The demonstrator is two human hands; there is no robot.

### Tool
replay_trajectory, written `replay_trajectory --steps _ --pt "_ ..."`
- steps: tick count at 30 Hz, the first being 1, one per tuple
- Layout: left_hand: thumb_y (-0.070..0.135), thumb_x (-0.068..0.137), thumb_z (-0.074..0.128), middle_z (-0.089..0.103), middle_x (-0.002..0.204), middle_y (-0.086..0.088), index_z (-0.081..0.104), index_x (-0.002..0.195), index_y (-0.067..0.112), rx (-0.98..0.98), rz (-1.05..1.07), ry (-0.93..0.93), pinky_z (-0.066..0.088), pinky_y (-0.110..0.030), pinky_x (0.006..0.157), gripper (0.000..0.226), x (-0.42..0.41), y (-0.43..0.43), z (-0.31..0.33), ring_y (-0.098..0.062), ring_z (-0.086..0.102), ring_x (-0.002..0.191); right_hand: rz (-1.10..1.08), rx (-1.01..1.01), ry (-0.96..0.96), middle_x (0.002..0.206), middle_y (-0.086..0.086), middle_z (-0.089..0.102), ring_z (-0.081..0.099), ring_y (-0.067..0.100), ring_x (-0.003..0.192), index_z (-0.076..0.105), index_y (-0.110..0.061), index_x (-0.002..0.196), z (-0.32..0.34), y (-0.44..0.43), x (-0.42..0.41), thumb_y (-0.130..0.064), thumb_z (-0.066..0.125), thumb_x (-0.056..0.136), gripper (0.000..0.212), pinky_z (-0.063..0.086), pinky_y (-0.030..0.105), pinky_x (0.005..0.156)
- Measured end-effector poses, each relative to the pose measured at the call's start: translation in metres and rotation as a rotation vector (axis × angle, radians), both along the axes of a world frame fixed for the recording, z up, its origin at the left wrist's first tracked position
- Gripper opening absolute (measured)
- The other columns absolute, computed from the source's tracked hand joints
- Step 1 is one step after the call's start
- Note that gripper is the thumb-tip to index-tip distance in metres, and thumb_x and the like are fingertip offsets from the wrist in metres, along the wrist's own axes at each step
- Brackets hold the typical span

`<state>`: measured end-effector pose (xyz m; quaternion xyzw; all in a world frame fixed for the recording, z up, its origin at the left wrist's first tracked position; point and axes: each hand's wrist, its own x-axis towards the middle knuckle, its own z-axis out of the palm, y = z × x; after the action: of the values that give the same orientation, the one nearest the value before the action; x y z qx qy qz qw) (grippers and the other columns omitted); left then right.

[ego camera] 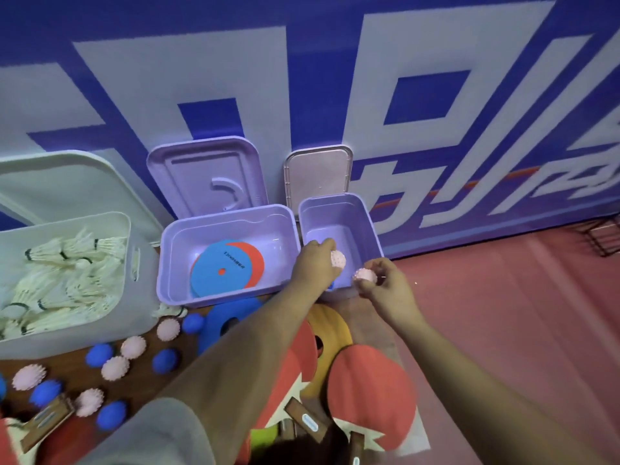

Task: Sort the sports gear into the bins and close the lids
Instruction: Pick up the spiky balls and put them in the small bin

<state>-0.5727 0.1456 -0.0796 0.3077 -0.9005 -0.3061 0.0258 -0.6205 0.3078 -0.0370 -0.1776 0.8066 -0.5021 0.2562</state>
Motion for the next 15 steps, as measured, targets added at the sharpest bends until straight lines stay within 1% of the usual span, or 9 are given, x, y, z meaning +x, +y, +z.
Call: replay_trajectory --steps 3,5,7,9,10,11,12,13,15 --pt "0.021 0.081 0.068 0.055 0.109 -0.016 0.059 0.125 0.017 0.0 -0.025 -0.033 0.046 -0.037 0.088 0.046 0.001 -0.001 -0.018 -0.036 0.054 0.105 0.125 0.167 0.157 0.106 0.003 0.064 0.062 0.023 0.092 0.056 -0.013 0.115 -0.02 -0.017 -0.022 -0.02 0.066 0.087 0.03 0.045 0.03 0.074" --pt "0.019 0.084 0.065 0.055 0.116 -0.014 0.057 0.131 0.017 0.051 0.019 0.026 0.044 -0.035 0.093 0.048 0.012 0.0 -0.018 -0.03 0.054 0.109 0.196 0.244 0.229 0.115 0.007 0.062 0.058 0.023 0.102 0.05 -0.01 0.126 -0.031 -0.034 -0.033 -0.021 0.063 0.087 0.042 0.041 0.029 0.077" --pt "0.015 0.084 0.065 0.057 0.112 -0.008 0.061 0.123 0.017 0.105 0.094 0.095 0.045 -0.029 0.09 0.04 0.031 0.001 -0.013 -0.021 0.057 0.095 0.219 0.325 0.213 0.122 0.01 0.06 0.056 0.028 0.108 0.044 -0.011 0.132 -0.041 -0.049 -0.041 -0.019 0.062 0.086 0.05 0.044 0.035 0.082" --pt "0.011 0.083 0.064 0.057 0.104 -0.003 0.065 0.113 0.016 0.133 0.151 0.138 0.043 -0.011 0.077 0.03 0.06 0.002 -0.006 -0.011 0.055 0.077 0.24 0.42 0.204 0.129 0.015 0.056 0.055 0.034 0.113 0.04 -0.012 0.14 -0.047 -0.059 -0.043 -0.012 0.055 0.089 0.053 0.045 0.039 0.089" --pt "0.01 0.083 0.064 0.057 0.101 -0.002 0.065 0.11 0.015 0.141 0.176 0.146 0.04 -0.005 0.072 0.027 0.077 0.003 -0.004 -0.006 0.054 0.072 0.249 0.452 0.221 0.13 0.018 0.055 0.054 0.037 0.115 0.038 -0.013 0.143 -0.048 -0.06 -0.044 -0.01 0.051 0.09 0.055 0.046 0.042 0.091" --pt "0.009 0.083 0.064 0.058 0.099 -0.001 0.065 0.108 0.015 0.146 0.204 0.154 0.039 -0.003 0.07 0.026 0.098 0.003 -0.002 -0.001 0.053 0.071 0.252 0.463 0.237 0.131 0.02 0.054 0.053 0.038 0.117 0.036 -0.012 0.144 -0.047 -0.063 -0.04 -0.009 0.049 0.089 0.057 0.046 0.044 0.093" --pt "0.008 0.083 0.065 0.058 0.097 0.001 0.064 0.107 0.016 0.154 0.233 0.162 0.04 -0.004 0.071 0.025 0.12 0.004 -0.002 0.001 0.053 0.072 0.245 0.449 0.262 0.131 0.021 0.053 0.051 0.039 0.118 0.037 -0.01 0.144 -0.044 -0.066 -0.036 -0.009 0.05 0.088 0.057 0.045 0.047 0.095" --pt "0.008 0.083 0.065 0.059 0.096 0.002 0.064 0.107 0.016 0.163 0.277 0.161 0.045 -0.011 0.074 0.026 0.145 0.005 -0.005 0.002 0.054 0.074 0.25 0.407 0.291 0.131 0.02 0.053 0.05 0.038 0.12 0.04 -0.007 0.141 -0.043 -0.071 -0.027 -0.01 0.054 0.087 0.056 0.044 0.047 0.097" --pt "0.008 0.081 0.067 0.06 0.094 0.002 0.064 0.104 0.017 0.181 0.384 0.156 0.051 -0.027 0.08 0.025 0.193 0.006 -0.015 -0.002 0.055 0.076 0.272 0.274 0.373 0.125 0.018 0.055 0.049 0.037 0.119 0.048 -0.003 0.132 -0.036 -0.079 0.001 -0.011 0.058 0.085 0.049 0.04 0.043 0.098"
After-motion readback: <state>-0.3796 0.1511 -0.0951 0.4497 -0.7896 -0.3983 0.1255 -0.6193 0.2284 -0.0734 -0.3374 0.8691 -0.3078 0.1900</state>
